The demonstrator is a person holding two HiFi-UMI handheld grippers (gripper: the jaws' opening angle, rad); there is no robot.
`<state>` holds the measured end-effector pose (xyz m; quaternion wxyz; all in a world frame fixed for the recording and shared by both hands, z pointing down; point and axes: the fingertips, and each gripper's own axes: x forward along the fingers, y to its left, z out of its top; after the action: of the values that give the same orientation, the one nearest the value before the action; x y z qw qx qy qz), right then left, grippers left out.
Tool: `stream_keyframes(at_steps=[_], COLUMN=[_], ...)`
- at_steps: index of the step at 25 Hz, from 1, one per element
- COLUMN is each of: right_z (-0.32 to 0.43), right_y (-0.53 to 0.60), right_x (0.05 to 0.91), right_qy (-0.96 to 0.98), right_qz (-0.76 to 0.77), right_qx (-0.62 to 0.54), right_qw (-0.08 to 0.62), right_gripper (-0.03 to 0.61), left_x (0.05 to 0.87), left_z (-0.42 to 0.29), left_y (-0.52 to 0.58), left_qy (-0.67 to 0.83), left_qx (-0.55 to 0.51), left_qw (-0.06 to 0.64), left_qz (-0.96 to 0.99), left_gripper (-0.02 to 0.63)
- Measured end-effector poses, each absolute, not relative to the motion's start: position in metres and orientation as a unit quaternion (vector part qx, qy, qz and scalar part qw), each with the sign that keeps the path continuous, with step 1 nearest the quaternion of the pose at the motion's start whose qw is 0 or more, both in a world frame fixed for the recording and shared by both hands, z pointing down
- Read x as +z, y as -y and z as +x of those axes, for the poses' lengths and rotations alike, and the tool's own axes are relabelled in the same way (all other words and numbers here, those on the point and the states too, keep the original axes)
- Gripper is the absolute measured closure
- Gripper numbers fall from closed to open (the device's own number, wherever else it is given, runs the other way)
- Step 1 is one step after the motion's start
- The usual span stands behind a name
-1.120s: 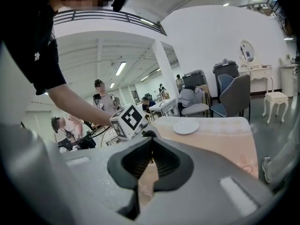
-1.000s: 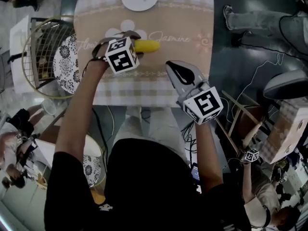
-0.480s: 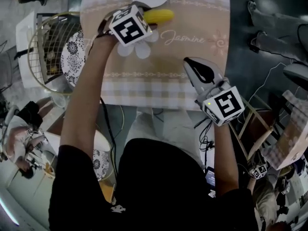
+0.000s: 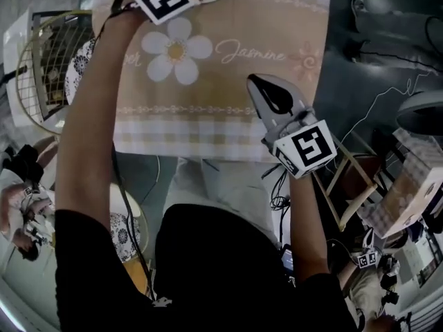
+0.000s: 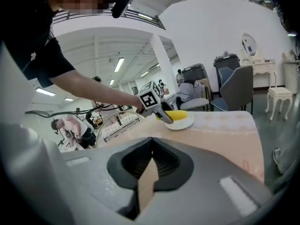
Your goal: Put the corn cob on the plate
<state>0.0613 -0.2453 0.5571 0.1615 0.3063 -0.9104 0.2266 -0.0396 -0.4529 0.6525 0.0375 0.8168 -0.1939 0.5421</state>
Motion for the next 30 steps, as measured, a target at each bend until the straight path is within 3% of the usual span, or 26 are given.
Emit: stream_keyframes(at_steps=[14,18,22,30], right_z=[0.084,0.085,0.089,0.084], right_y=[0.251,0.246,0.239,0.227], right_x=[0.567,0.564,0.556,0.518], right_qy=[0.900,0.901,0.898,0.898], right_qz=[0.323,0.322,0.328,0.338], right_qx=[0.235,0.232,0.236,0.228], right_qw=[0.172,0.175,0.176,0.164], right_gripper=[0.577,0.578,0.578,0.577], left_x=[0.687,0.685,0.674,0.605], left_z=[-0.026,-0.033,-0.036,-0.066], left_y=[0.474,0.474,0.453,0.399], left_qy=[0.179,0.185,0.203,0.304], left_qx=[0.526,0.540,0.498,0.385], left_qw=[0.074,0.067,0.129,0.171], left_qz=[0.828,0.819,0.833,0.855], left_gripper=[0.336,0.284,0.272,0.333])
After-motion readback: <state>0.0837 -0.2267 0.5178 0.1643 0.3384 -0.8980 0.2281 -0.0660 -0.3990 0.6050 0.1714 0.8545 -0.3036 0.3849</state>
